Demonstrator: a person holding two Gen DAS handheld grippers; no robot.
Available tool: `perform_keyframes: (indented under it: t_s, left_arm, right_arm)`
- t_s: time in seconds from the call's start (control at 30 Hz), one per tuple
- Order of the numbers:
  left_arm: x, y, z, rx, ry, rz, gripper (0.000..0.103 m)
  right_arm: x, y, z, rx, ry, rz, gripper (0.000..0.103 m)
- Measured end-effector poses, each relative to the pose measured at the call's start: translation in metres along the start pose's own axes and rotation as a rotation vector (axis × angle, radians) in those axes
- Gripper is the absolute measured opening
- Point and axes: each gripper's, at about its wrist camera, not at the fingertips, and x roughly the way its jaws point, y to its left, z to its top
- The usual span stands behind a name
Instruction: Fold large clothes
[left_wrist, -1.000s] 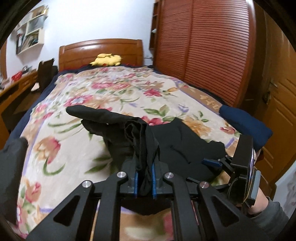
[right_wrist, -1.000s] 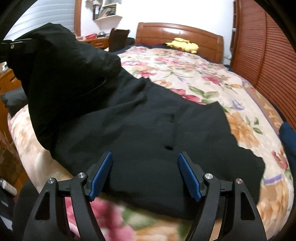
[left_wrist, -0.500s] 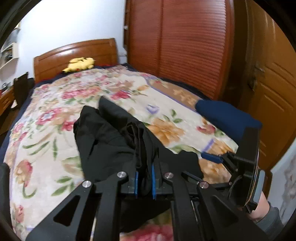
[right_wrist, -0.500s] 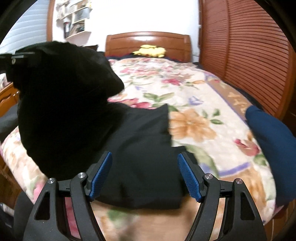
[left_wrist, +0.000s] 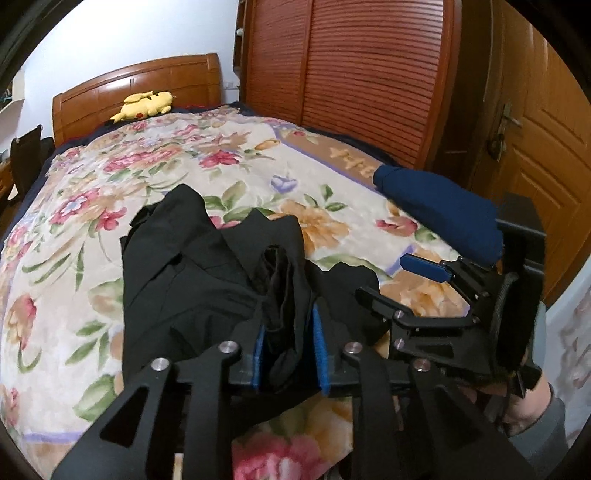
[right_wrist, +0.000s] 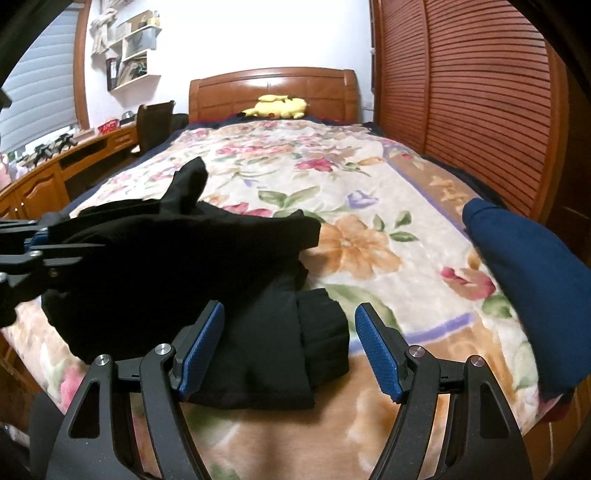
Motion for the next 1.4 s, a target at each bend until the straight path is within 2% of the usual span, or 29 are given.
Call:
perform_keyframes:
  t_s: [0.03,0.2,0.3,0.43,0.47,0.7,1.03,1.17,1.4]
  left_arm:
    - [-0.005,0.001,-0.001,0.0,-0.01,-0.005,0.03]
    - [-0.036,0.01,-0.005,-0.005,-0.068,-0.023,0.037]
    - [-0.054,0.022,-0.012,-0.019,-0.105,-0.005,0.039]
    - [-0.069,0.043,-0.025,-0.033,-0.137,0.034,0.053]
    - [-0.072,0.049,-0.029,-0.037,-0.143,0.045,0.053]
    - [-0.079,0.097,-0.064,-0.112,-0.153,0.131,0.054]
    - [-0.077,0.131,-0.102,-0.15,-0.154,0.227,0.054]
    - [-0.077,0.136,-0.115,-0.156,-0.154,0.237,0.054]
    - [-0.073,0.138,-0.126,-0.181,-0.15,0.232,0.054]
  right_arm:
    - [-0.001,-0.001,0.001,0.005,-0.005,0.001,0.075]
    - [-0.006,-0.004,0.005,0.022,-0.03,0.007,0.075]
    - [-0.007,-0.002,0.008,0.022,-0.044,0.012,0.075]
    - [-0.01,0.002,0.011,0.017,-0.061,0.022,0.075]
    - [-0.01,0.003,0.011,0.015,-0.064,0.024,0.075]
    - [-0.016,0.018,0.015,-0.024,-0.092,0.038,0.075]
    - [-0.027,0.047,0.027,-0.073,-0.152,0.077,0.075]
    - [-0.038,0.057,0.031,-0.09,-0.191,0.055,0.075]
    - [-0.049,0.084,0.03,-0.135,-0.211,0.139,0.075]
